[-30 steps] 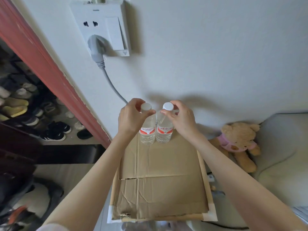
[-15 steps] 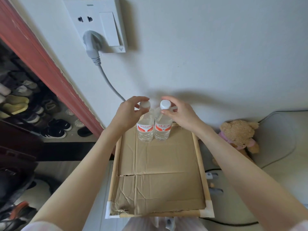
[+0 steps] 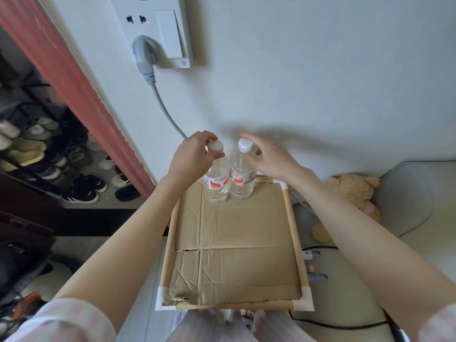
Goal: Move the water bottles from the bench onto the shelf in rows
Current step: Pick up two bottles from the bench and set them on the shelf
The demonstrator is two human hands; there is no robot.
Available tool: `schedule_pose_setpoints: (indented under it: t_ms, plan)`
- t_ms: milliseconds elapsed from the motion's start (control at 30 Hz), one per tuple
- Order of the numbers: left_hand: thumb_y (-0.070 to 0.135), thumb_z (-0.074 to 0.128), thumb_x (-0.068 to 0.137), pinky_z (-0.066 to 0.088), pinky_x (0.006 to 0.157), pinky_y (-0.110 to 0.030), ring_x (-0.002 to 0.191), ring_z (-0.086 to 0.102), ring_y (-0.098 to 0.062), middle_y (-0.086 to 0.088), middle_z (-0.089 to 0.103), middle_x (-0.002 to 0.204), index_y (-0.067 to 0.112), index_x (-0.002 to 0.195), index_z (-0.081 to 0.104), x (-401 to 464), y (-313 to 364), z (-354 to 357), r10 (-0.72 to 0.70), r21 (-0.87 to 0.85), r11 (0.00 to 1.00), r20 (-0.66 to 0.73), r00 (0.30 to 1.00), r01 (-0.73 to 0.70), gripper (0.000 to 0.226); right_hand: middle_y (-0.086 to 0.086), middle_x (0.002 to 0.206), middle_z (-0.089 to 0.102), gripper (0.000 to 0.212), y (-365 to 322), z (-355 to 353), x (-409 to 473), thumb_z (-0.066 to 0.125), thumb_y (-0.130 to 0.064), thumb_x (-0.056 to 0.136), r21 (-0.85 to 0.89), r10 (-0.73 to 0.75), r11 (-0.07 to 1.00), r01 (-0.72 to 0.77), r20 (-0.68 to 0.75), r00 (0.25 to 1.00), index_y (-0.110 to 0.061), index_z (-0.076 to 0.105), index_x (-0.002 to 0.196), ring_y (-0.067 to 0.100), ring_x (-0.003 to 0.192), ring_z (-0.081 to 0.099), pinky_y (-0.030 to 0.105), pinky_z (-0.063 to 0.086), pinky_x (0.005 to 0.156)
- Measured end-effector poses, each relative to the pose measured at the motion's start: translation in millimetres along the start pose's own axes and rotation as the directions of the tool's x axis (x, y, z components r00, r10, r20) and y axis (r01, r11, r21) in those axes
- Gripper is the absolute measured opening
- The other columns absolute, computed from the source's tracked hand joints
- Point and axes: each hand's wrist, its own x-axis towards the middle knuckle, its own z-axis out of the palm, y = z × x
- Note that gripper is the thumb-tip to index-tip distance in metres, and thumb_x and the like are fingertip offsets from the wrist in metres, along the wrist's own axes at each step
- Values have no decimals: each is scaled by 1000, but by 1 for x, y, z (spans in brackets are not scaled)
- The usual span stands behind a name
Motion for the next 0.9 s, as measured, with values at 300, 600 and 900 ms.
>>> schedule_pose_setpoints:
  t_ms: [300,600,900]
  plan:
    - [2,52,86,37,92,-27,108,53,-26,-6,51,131,10,122,52,-5,6,-13,195,25,979,180,964,-203,37,-1,112,58,40,-5,-10,6,64,-31,81,-55,33,998,-33,-5,999,-17,48,115,17,85,50,30,39,77]
    - [27,63,82,40,82,-32,90,54,-28,-16,51,109,9,109,57,-4,5,-11,50,97,994,73,996,-57,33,5,89,51,39,-19,-8,11,67,-42,77,-87,86,992,-88,-31,996,-12,47,89,23,83,46,30,30,64]
    - [1,54,83,29,71,-14,84,48,-17,-9,57,116,10,112,59,2,1,-16,157,85,981,165,974,-173,31,6,121,57,34,-21,-17,8,60,-20,84,-50,45,998,-41,94,995,-15,56,117,16,96,50,22,31,78]
